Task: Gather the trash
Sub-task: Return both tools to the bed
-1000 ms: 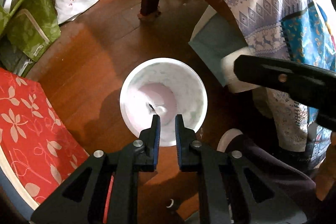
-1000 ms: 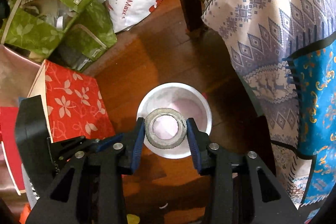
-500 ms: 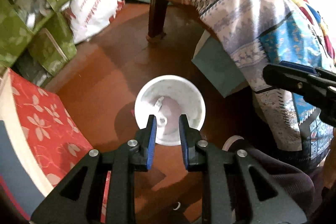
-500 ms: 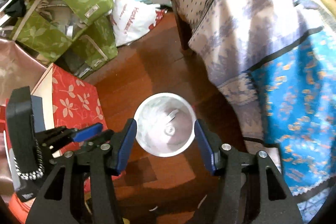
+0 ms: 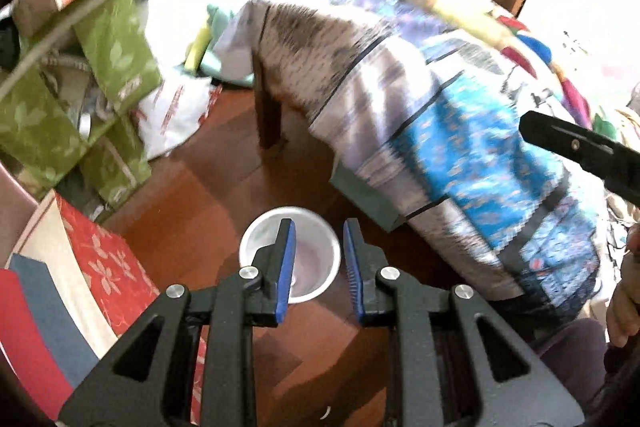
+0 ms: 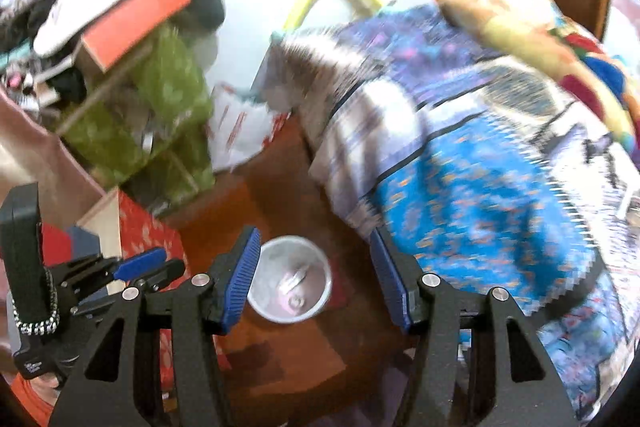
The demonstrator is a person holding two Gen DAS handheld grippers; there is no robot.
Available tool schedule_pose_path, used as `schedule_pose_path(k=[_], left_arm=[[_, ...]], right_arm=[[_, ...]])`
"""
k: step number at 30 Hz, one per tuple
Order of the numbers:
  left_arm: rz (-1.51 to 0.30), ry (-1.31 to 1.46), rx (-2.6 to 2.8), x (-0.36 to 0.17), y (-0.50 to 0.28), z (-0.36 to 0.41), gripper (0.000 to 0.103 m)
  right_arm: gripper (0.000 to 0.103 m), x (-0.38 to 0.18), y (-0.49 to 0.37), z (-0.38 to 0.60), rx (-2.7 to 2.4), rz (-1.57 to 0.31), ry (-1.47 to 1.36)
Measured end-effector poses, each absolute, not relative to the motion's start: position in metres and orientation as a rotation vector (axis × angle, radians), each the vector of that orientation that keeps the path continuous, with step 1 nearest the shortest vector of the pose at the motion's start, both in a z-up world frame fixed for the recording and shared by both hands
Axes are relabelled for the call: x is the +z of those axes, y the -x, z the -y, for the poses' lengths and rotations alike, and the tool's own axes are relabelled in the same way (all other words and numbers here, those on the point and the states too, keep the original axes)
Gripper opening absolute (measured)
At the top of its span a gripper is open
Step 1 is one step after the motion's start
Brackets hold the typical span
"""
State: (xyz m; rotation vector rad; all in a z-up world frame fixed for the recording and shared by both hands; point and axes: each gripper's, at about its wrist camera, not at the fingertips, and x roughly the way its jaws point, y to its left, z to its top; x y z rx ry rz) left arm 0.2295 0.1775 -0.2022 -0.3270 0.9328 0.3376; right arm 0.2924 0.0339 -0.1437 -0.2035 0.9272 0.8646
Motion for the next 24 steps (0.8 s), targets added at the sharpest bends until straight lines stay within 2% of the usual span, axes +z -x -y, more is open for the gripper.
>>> schedule_pose_path(k=[14,24], left_arm=[[-0.757,0.212,0.135,-0.112,-0.284,-0.054,0.030],[-0.723,0.154,-0.003,-0.095,-0.348,0.024,0.030]], right_arm=[[0.053,-0.049,-0.299,0.123,0.678,-0.604,0.051],[0.053,-0.040,-0.337,0.208,0.517,-0.560,0.034]])
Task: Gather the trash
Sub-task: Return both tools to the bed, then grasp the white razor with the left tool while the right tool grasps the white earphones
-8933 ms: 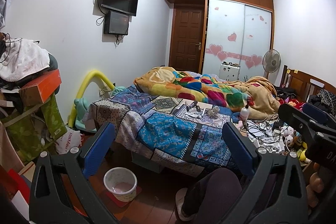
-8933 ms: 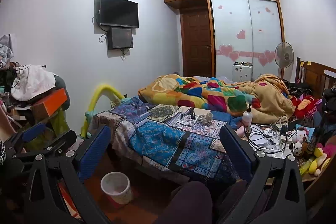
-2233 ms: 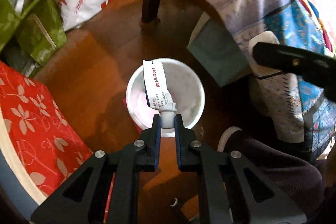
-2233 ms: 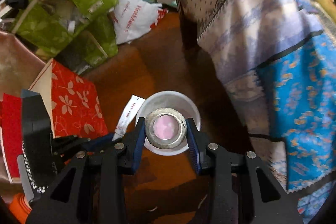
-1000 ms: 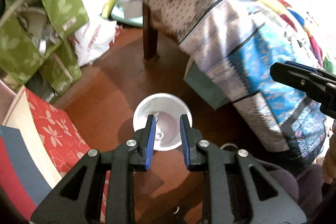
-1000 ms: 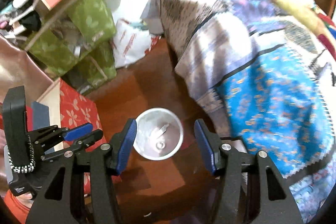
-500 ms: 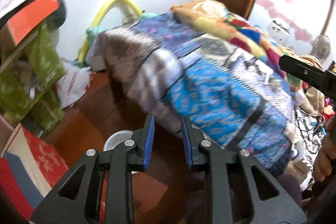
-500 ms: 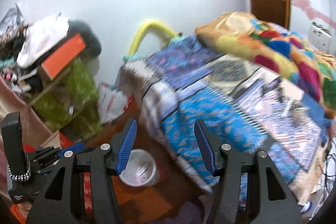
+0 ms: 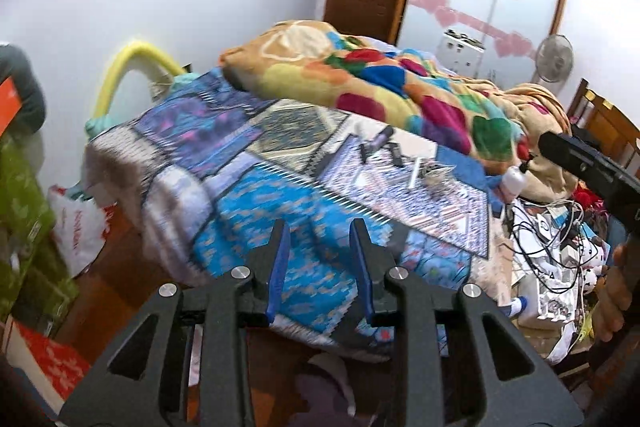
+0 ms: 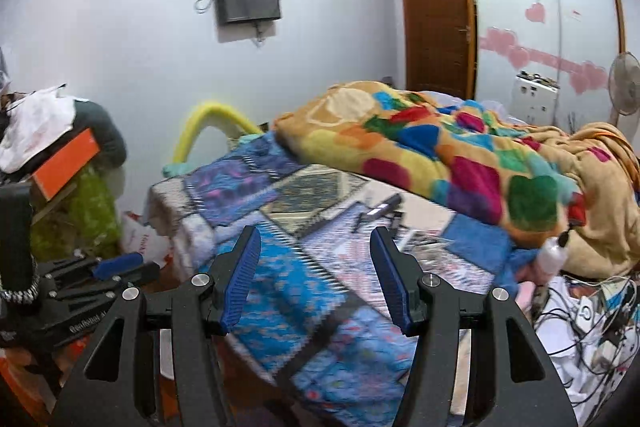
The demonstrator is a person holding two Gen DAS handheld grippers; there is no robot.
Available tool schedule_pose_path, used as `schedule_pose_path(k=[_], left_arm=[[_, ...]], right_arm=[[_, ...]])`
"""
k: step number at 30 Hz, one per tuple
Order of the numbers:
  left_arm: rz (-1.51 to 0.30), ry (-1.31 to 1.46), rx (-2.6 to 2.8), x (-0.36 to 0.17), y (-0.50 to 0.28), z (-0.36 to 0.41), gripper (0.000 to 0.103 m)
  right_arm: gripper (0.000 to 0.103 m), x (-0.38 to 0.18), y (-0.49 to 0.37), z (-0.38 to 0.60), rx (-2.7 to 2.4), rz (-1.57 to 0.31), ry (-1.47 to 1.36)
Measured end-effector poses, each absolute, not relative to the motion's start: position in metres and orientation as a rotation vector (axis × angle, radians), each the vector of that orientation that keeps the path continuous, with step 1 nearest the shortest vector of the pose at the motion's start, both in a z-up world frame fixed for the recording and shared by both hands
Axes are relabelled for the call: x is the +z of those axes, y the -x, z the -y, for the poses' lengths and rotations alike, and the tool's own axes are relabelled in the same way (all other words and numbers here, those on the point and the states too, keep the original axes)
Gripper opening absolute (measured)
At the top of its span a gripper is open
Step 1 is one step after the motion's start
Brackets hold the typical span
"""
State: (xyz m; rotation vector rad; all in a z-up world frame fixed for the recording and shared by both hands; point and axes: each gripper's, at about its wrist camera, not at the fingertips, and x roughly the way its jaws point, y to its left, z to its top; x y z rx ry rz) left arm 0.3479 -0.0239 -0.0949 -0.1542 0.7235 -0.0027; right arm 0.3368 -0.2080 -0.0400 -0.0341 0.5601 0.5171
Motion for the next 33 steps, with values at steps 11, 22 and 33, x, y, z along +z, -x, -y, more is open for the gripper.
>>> schedule_pose_path(k=[11,22,33], left_arm=[[-0.791,0.082,-0.112,-0.122,-0.430,0.093,0.042],[-0.876,0.076,-0.154,-0.174,-0.502,0.126,0.059],[-0.930,0.092,-0.160,-0.221,-0.552,0.132,0.059]], right_arm=[[0.076,-0.079,-0.395,0.280,0.350,-0.612,0.073],[0.076,-0.137,-0.461,0.312,0.346,-0.768,0.000],[0.076,-0.196,-0.525,0.299,0.401,-0.948,-0.150]])
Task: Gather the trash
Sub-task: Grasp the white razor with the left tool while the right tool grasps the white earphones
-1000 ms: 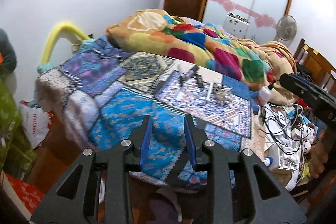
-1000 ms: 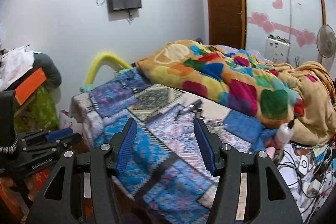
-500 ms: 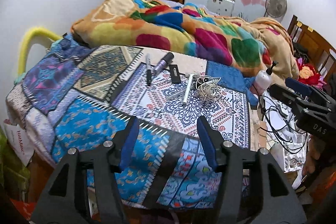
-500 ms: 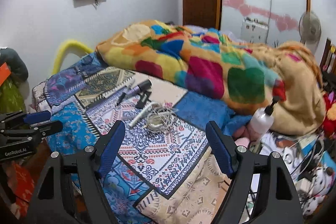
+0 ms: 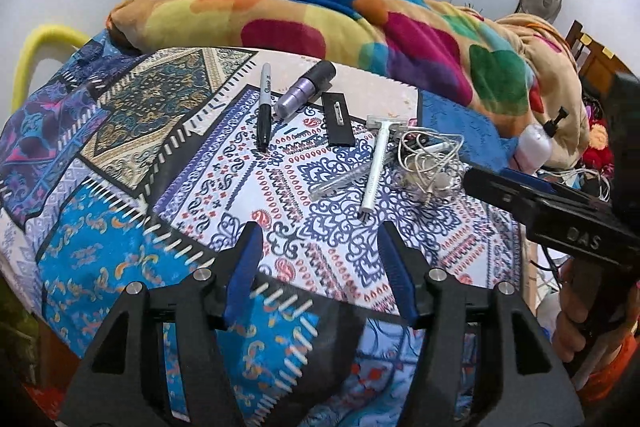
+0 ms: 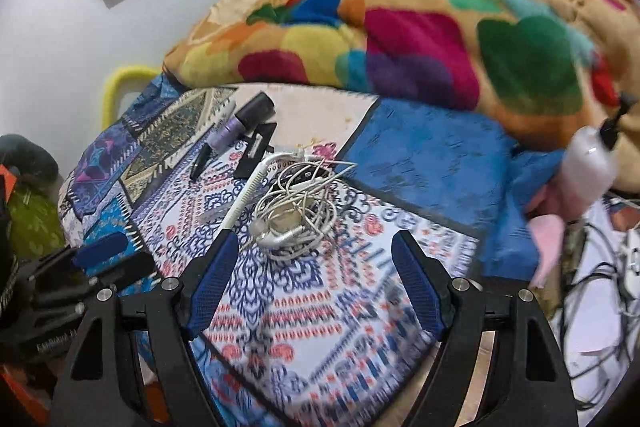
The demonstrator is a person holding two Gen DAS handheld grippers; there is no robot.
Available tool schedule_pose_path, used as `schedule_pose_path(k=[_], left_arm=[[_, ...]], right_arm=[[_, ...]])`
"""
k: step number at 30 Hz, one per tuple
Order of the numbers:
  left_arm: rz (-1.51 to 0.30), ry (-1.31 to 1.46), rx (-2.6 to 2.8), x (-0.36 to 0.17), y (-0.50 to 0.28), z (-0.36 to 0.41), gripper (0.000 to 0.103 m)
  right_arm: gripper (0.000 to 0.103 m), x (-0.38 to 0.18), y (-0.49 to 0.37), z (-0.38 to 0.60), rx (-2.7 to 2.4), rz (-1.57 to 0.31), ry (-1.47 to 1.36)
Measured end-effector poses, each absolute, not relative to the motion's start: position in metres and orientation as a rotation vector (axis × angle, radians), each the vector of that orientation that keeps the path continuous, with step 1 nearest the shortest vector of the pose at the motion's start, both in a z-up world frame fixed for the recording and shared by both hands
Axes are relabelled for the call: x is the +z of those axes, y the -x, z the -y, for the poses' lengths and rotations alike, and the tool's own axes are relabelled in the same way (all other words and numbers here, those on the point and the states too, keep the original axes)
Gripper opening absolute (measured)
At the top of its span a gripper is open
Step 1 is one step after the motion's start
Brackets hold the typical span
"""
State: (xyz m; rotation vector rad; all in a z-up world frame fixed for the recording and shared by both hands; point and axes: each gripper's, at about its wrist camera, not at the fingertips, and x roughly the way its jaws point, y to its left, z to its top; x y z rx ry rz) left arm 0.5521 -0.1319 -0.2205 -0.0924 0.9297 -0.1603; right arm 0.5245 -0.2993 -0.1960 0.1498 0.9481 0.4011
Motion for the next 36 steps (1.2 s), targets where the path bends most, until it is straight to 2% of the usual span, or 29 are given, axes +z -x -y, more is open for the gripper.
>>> schedule_pose_path(k=[3,5,7,9,10,12,15,17,19,20,26,28,33,36], left_arm=[[-0.932,0.088,-0.173,-0.227,-0.560,0.136,0.059],[-0.933,0.085,-0.185,-0.230,-0.566,0.139,0.059],[-0.939,0.090,-0.196,-0.233,-0.571,0.142,0.059],[-0.948,0.094,-0.216,-0.237,-0.577,0.147,0.058],[-0.949,0.094,-0.225,-0.239,-0.580,0.150,0.057],[-0.951,0.090,-0.240,-0.242,-0.584,0.157,0.049],[-0.952,0.066,-0.257,-0.246,-0.591,0.169,0.035],[-0.959,0.051,-0.263,-0.249,-0.594,0.176,0.020],[-0.967,0.040,-0.272,-0.252,-0.594,0.181,0.010],[-0.966,0.024,-0.273,-0.252,-0.591,0.184,0.009],[-0.973,-0.039,-0.281,-0.252,-0.569,0.189,0.008],[-0.986,-0.047,-0.281,-0.252,-0.561,0.187,0.008],[-0.991,-0.093,-0.286,-0.253,-0.545,0.188,0.009],[-0.990,-0.112,-0.297,-0.253,-0.541,0.190,0.015]], right_arm=[[0.076,-0.210,-0.540,0.293,0.422,-0.999,-0.207],[0.072,-0.218,-0.546,0.294,0.439,-1.022,-0.249],[0.052,-0.222,-0.549,0.294,0.442,-1.036,-0.271],[0.042,-0.223,-0.546,0.296,0.482,-1.048,-0.291],[0.040,-0.222,-0.546,0.296,0.485,-1.042,-0.290],[0.036,-0.218,-0.537,0.299,0.495,-1.028,-0.265],[0.035,-0.211,-0.525,0.304,0.496,-1.009,-0.230],[0.034,-0.208,-0.517,0.308,0.501,-1.009,-0.201],[0.034,-0.205,-0.508,0.315,0.500,-1.010,-0.182],[0.034,-0.204,-0.503,0.319,0.504,-1.015,-0.169],[0.039,-0.207,-0.487,0.318,0.482,-1.025,-0.041],[0.047,-0.210,-0.486,0.317,0.486,-1.035,-0.027],[0.047,-0.204,-0.486,0.326,0.474,-1.021,-0.077],[0.047,-0.201,-0.496,0.328,0.455,-1.014,-0.121]])
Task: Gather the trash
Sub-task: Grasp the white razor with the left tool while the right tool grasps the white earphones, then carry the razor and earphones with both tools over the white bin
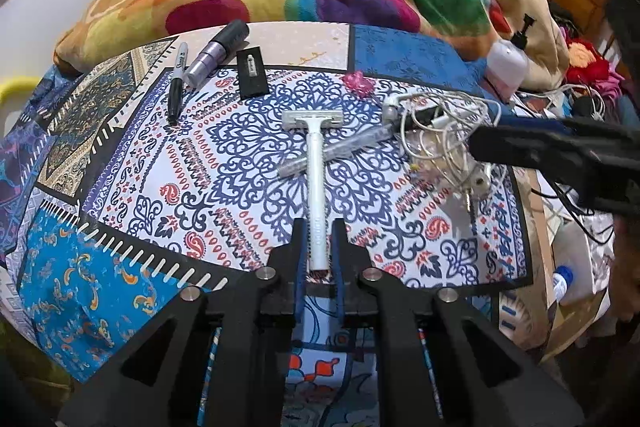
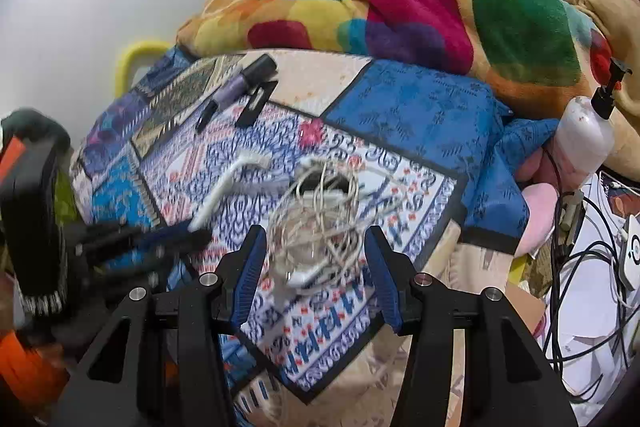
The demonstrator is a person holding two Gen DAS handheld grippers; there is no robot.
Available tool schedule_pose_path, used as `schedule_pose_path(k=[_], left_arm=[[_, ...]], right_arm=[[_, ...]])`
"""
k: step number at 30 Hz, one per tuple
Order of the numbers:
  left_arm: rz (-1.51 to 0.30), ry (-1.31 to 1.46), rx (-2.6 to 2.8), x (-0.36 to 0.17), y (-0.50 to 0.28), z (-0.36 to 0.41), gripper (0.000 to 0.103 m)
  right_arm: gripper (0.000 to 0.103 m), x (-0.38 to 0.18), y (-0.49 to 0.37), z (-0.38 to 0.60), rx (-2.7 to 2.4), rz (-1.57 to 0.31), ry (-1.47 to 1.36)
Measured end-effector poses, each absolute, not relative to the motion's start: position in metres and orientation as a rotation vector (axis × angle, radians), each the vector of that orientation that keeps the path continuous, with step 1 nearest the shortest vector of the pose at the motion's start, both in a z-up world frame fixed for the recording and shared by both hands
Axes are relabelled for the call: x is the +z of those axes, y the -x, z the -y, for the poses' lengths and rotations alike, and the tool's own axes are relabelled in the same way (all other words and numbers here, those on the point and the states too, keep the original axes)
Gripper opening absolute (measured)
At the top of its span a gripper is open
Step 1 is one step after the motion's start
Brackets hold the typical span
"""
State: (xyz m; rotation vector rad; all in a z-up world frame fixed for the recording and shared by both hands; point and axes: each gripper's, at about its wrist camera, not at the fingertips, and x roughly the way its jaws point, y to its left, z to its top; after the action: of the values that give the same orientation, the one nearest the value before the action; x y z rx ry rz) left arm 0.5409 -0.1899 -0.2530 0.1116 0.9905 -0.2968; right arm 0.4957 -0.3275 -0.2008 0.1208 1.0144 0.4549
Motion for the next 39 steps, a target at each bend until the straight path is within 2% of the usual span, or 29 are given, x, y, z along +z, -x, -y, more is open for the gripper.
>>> schedule_pose_path(k=[3,4,8,16,18,19,29,39], left_arm=[[-1.003,-0.096,-0.312,-0.252,-0.543,0.191,0.025],[-1.005,-0.096,-0.314,-0.252,-0.543,0.192,0.027],[-0.996,-0.088,-0.304,-0.253,-0.549,0.193,0.027],[-0.976,-0.053,-0.284,-0.253,-0.564,0.192,0.027],[-0.968,-0.075,-0.267,-0.254,-0.566,0.194,0.018],[-0.962,-0.093,-0.260,-0.254,-0.566,0.195,0.009],[-0.950,-0.053,-0.260,-0.247,-0.554,0.180,0.008],[-0.860,-0.018,-0.227,-0.189,-0.502,0.146,0.008]], right_arm=[[0.046,-0.208,-0.506,0.319,0.454,-1.056,-0.120],[0.030,-0.210,-0.509,0.317,0.449,-1.063,-0.117],[0.011,-0.204,-0.504,0.310,0.455,-1.026,-0.087],[0.008,-0.167,-0.496,0.306,0.494,-0.914,-0.072],[0.008,-0.159,-0.498,0.308,0.510,-0.902,-0.099],[0.008,-0.156,-0.499,0.308,0.515,-0.897,-0.107],[0.008,-0.131,-0.495,0.316,0.499,-0.835,-0.131],[0.008,-0.115,-0.477,0.302,0.492,-0.834,-0.074]])
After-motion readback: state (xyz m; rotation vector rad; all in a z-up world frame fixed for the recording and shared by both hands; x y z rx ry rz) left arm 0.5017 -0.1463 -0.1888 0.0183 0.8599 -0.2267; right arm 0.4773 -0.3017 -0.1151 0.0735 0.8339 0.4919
